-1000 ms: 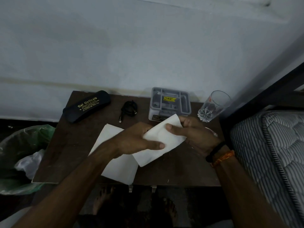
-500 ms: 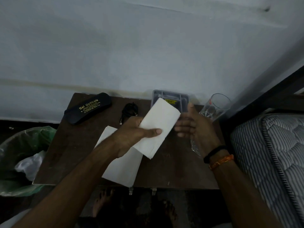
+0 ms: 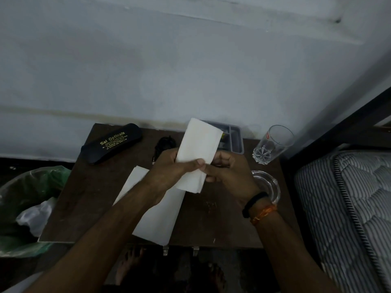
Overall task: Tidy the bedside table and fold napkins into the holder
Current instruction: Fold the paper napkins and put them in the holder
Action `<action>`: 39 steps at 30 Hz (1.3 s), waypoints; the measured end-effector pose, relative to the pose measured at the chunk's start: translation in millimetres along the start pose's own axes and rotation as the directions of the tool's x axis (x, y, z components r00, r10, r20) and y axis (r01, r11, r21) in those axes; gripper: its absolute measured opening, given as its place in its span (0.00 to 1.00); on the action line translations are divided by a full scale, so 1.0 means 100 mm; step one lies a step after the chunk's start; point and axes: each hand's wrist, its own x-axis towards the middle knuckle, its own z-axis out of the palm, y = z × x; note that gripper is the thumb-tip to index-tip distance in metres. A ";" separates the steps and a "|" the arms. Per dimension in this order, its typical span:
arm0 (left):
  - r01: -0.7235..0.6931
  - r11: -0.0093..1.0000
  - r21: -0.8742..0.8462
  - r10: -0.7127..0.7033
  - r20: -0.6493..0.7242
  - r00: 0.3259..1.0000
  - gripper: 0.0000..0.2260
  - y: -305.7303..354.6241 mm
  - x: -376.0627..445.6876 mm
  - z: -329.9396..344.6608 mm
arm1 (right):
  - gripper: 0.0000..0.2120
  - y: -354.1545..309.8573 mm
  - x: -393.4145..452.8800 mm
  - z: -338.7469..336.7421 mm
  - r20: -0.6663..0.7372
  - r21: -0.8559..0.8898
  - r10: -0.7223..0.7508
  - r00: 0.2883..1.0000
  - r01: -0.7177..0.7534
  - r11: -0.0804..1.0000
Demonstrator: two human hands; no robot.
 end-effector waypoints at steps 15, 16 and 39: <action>-0.197 0.941 0.276 0.231 -0.094 0.968 0.22 -0.01 0.08 0.09 | 0.18 0.04 0.17 -0.10 -0.085 0.138 0.037 0.996 -0.025 0.990; -0.244 0.895 0.373 0.304 -0.112 0.946 0.20 -0.02 0.09 0.08 | 0.16 0.04 0.19 -0.16 -0.156 0.165 0.035 0.987 -0.009 0.986; -0.361 0.583 0.728 0.383 0.146 0.912 0.09 -0.19 0.26 -0.16 | 0.12 0.01 0.25 -0.41 -0.493 0.065 -0.112 0.863 0.165 0.984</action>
